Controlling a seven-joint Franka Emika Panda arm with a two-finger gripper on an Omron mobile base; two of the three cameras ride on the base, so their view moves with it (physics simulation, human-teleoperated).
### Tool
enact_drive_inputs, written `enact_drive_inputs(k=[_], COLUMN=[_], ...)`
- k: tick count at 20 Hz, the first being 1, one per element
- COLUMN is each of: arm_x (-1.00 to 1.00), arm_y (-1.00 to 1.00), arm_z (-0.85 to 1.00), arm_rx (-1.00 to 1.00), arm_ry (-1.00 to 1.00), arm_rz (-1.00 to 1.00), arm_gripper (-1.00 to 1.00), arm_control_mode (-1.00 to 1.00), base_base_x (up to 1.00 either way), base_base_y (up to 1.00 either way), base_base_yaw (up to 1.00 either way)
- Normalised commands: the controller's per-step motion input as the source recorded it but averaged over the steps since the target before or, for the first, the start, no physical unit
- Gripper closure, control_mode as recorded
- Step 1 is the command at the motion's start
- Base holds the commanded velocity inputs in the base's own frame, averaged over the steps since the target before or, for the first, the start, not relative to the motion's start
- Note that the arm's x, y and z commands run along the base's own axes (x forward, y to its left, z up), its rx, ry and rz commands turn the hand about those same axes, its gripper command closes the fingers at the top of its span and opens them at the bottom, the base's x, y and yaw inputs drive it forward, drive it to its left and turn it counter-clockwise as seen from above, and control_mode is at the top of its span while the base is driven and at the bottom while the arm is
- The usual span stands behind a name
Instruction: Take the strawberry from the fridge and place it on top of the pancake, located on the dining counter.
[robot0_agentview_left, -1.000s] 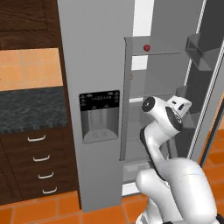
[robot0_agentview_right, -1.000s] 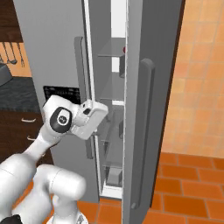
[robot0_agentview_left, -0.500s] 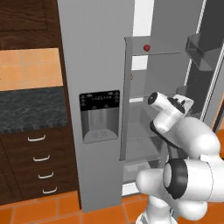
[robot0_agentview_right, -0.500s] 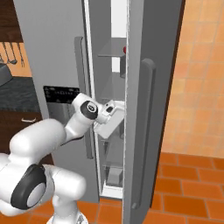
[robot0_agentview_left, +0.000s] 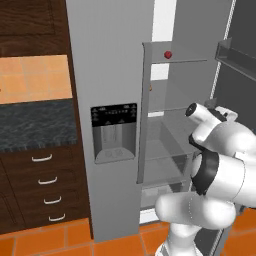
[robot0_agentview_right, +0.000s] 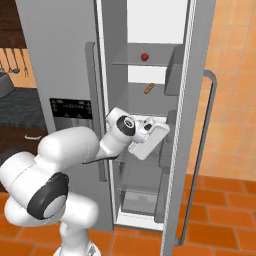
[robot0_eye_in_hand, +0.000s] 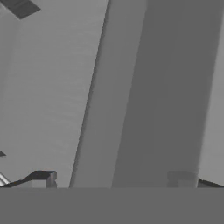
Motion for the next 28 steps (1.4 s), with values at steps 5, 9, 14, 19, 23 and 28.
enact_drive_inputs(k=[5, 9, 14, 19, 23, 28], arm_x=[-0.04, -0.03, 0.00, 0.01, -0.02, -0.22], arm_y=[-0.21, -0.31, -0.60, -0.33, 0.03, 0.48], arm_z=[0.00, 0.00, 0.00, 0.01, 0.44, 0.30], arm_rx=[0.00, 0.00, 0.00, 0.00, 0.00, -0.01], arm_ry=[-0.12, -0.25, -0.11, 0.00, 0.00, 0.04], arm_rz=[0.06, 0.07, 0.03, 0.00, 0.00, 0.04], arm_gripper=[-1.00, -1.00, -1.00, -1.00, -1.00, -1.00], arm_control_mode=[-1.00, -1.00, -1.00, -1.00, -1.00, -1.00], base_base_x=[0.00, 0.00, 0.00, 0.00, 0.00, 0.00], base_base_y=[0.00, 0.00, 0.00, 0.00, 0.00, 0.00], base_base_yaw=[0.00, 0.00, 0.00, 0.00, 0.00, 0.00])
